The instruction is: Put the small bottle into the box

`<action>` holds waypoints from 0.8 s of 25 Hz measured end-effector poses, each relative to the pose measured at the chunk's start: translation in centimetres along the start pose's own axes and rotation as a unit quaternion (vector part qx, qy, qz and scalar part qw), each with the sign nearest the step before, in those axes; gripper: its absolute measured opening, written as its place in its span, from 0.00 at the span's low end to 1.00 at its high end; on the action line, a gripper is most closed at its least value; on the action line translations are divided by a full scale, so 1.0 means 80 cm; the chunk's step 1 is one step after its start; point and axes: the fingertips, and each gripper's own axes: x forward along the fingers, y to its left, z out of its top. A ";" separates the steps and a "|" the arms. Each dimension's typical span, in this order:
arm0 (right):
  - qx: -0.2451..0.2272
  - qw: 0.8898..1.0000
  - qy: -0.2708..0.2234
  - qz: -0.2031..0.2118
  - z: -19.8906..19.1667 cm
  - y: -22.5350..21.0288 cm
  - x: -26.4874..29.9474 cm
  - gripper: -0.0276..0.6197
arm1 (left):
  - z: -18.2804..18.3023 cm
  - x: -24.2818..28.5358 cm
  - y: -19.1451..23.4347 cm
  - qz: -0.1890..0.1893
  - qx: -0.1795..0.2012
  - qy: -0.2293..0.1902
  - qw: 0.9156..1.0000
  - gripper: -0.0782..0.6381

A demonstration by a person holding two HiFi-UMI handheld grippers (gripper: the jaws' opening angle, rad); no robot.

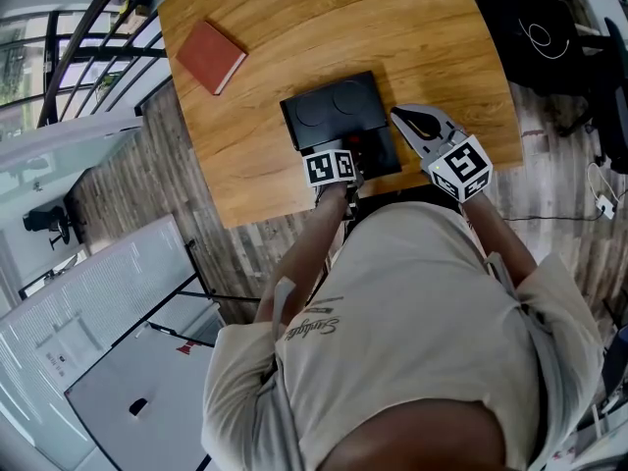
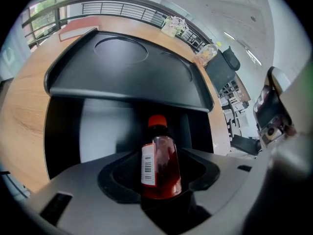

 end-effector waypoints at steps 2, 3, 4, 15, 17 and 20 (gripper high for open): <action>-0.001 1.000 0.000 -0.001 -0.001 0.000 -0.001 0.03 | -0.002 0.004 0.002 0.014 0.013 0.010 1.000 0.43; -0.001 1.000 0.000 -0.002 -0.002 0.000 -0.002 0.03 | -0.003 0.006 0.002 0.022 0.021 0.014 0.999 0.43; 0.000 1.000 0.000 -0.003 -0.003 -0.001 -0.003 0.03 | -0.003 0.007 0.003 0.028 0.029 0.016 0.999 0.43; -0.008 1.000 -0.001 0.004 0.003 0.013 -0.005 0.03 | -0.009 0.005 -0.007 0.028 0.068 0.016 0.997 0.45; -0.011 1.000 -0.002 0.006 0.004 0.017 -0.005 0.03 | -0.008 0.003 -0.006 0.034 0.075 0.006 0.997 0.45; -0.016 1.000 -0.002 0.007 0.006 0.024 -0.004 0.03 | -0.003 -0.007 -0.004 0.047 0.104 -0.016 0.993 0.45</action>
